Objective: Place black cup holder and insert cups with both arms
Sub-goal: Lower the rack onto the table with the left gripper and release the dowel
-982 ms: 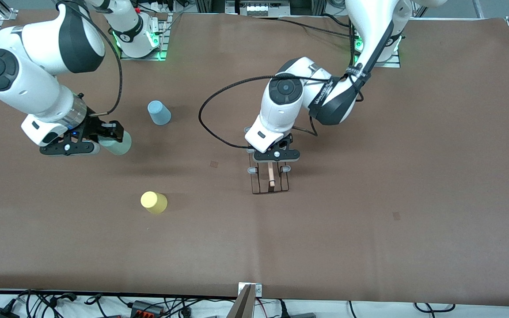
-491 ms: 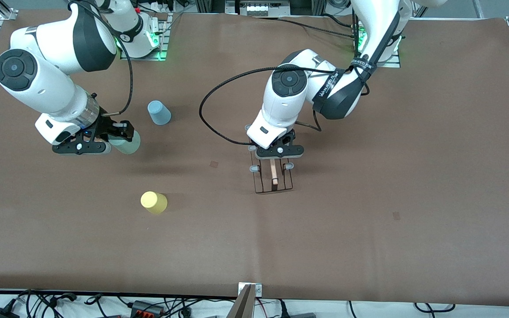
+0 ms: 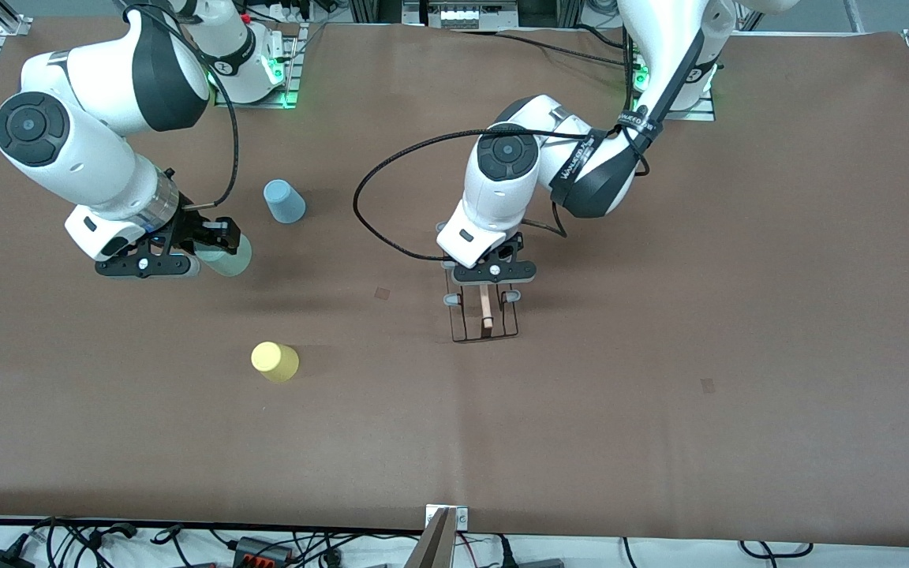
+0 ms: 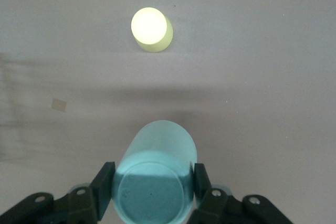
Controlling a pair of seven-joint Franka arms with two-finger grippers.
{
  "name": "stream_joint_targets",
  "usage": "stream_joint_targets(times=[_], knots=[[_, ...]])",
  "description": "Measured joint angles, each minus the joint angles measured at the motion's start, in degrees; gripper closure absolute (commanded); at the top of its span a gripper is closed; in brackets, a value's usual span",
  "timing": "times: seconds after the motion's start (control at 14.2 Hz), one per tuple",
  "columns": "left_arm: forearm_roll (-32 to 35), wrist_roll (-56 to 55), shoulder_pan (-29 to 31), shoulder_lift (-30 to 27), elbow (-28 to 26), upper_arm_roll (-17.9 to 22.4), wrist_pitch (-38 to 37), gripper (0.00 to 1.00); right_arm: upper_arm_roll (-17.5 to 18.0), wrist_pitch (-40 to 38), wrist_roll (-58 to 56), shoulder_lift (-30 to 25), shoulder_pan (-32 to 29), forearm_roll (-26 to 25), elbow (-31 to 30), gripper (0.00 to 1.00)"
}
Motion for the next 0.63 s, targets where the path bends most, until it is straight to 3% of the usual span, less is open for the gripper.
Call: stream_joint_targets(times=[0.07,0.21,0.28,0.35,0.63], knots=[[0.0,-0.7,-0.1,0.0,0.0,0.0,0.0,0.99,0.0,0.0,0.0,0.0,0.0,0.0,0.0,0.85],[0.0,-1.0,-0.2,0.0,0.0,0.0,0.1,0.94,0.0,0.0,0.0,0.2,0.0,0.0,0.0,0.85],[0.0,-1.2,-0.2,0.0,0.0,0.0,0.3,0.15,0.0,0.0,0.0,0.2,0.0,0.0,0.0,0.85],[0.0,-1.5,-0.3,0.0,0.0,-0.1,0.4,0.00,0.0,0.0,0.0,0.3,0.0,0.0,0.0,0.85],[0.3,-1.9,-0.4,0.0,0.1,-0.1,0.8,0.00,0.0,0.1,0.0,0.5,0.0,0.0,0.0,0.85]])
